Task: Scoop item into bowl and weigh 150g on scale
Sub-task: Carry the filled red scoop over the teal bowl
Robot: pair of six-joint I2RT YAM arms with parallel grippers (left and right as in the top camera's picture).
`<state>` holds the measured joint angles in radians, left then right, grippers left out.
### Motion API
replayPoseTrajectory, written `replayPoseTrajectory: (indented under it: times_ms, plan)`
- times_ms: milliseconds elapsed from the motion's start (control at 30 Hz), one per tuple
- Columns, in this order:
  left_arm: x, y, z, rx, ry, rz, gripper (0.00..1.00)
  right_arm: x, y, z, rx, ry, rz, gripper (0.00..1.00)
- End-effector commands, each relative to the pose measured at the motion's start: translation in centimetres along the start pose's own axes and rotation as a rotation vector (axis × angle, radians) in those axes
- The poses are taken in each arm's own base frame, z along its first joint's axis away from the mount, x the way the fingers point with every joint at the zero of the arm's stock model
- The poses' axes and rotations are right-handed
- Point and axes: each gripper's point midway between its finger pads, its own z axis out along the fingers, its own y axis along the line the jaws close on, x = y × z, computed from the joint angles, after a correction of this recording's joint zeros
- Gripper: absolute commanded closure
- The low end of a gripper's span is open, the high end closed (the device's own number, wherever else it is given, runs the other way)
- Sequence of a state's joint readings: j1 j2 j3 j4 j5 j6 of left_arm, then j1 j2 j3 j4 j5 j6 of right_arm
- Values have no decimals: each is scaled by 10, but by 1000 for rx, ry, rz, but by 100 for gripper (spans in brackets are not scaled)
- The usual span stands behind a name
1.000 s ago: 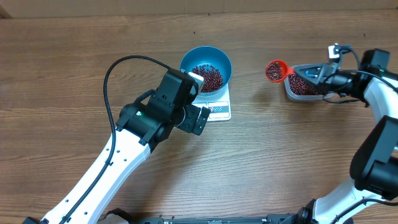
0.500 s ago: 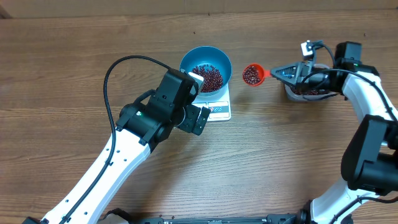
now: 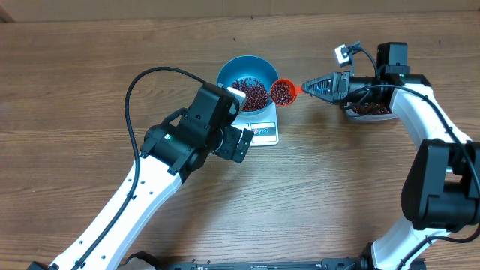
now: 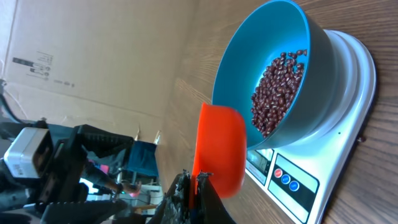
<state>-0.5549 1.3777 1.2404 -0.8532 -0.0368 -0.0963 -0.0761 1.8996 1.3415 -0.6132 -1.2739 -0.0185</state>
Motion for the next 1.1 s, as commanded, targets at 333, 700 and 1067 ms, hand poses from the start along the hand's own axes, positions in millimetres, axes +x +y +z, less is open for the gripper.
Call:
replayPoseTrajectory:
  times_ms: [333,700,1067]
  plan:
    - [-3,-2,0,6,-4,24,0,-10,19,22,19,2,-32,96]
    - [-3,-2,0,6,-4,24,0,-23,11,46,133,-27,-163,96]
    - [-3,-2,0,6,-4,24,0,-33,-4,61,294,-14,-565,96]
